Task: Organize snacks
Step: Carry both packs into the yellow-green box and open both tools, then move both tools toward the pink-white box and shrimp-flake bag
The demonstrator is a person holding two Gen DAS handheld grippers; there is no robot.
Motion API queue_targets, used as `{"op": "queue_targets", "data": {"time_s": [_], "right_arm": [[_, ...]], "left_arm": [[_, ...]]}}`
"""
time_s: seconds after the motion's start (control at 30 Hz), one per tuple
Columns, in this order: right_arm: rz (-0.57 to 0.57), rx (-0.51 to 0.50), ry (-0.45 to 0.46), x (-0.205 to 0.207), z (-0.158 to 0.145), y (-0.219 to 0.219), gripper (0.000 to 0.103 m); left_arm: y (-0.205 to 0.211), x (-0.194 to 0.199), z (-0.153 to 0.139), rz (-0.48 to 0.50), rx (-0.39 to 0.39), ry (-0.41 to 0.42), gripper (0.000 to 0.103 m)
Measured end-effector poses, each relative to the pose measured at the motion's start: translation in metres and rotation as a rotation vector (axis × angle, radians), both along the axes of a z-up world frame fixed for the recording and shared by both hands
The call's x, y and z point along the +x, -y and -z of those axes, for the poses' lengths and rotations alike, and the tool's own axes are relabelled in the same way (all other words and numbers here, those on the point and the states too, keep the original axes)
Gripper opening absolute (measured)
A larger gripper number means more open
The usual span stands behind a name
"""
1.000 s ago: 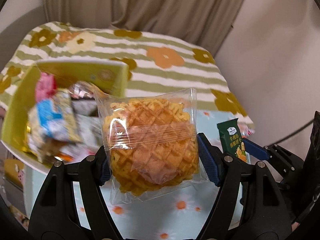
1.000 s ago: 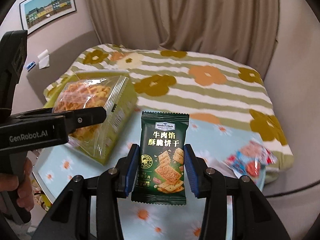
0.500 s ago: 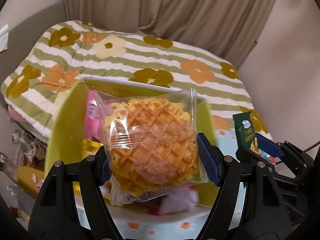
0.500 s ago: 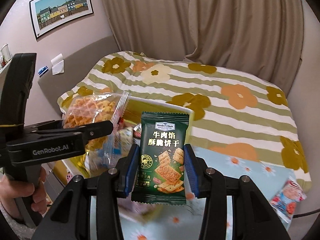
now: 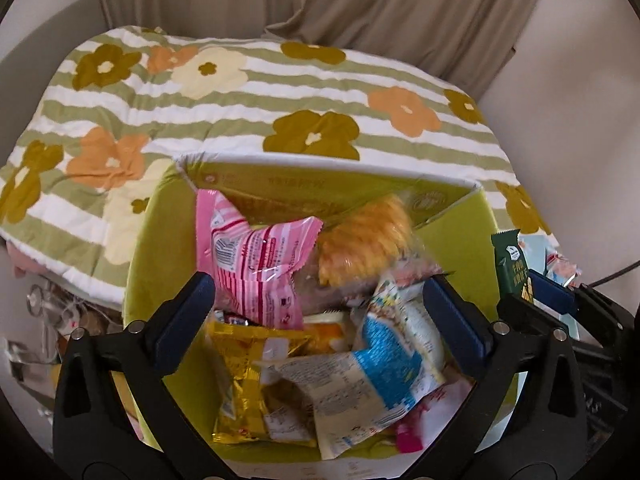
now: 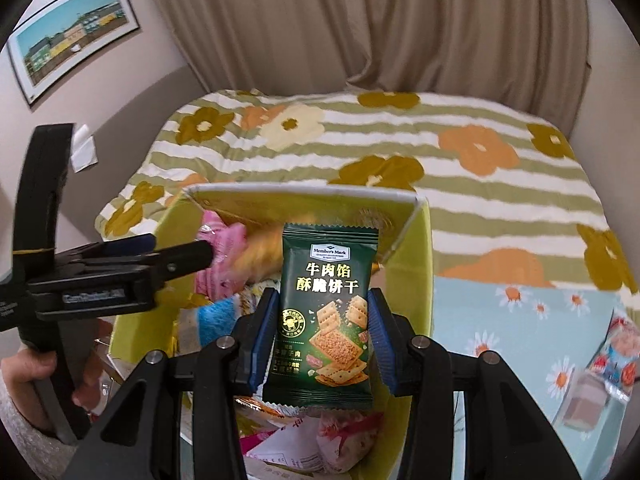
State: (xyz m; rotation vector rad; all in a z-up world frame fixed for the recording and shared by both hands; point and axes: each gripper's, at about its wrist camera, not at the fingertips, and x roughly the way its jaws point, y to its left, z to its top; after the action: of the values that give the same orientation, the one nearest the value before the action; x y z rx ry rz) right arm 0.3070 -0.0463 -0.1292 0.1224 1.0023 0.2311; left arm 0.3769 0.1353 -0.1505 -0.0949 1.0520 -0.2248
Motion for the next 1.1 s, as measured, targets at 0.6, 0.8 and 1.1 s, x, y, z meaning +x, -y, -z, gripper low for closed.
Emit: {"op": "queue_targets", "data": {"time_s": [0.6,0.8,1.1], "right_arm": [[0.009,-0.026,-0.034,-0.005,0.016,0.006,0.103],[0.005,-0.004,-0.044,-0.016,0.009,0.007,0.103],[0.067,-0.025,-0.009,-0.043,-0.013,0.023,0.103]], "left_arm": [[-0.016,-0.033,0.008,-0.024,0.106,-0.008,0.103],[-0.009,-0.047,-0.001,-0.014,0.092,0.012,0.103],[0.014,-0.062,-0.018,0.05,0.053,0.057,0.103]]}}
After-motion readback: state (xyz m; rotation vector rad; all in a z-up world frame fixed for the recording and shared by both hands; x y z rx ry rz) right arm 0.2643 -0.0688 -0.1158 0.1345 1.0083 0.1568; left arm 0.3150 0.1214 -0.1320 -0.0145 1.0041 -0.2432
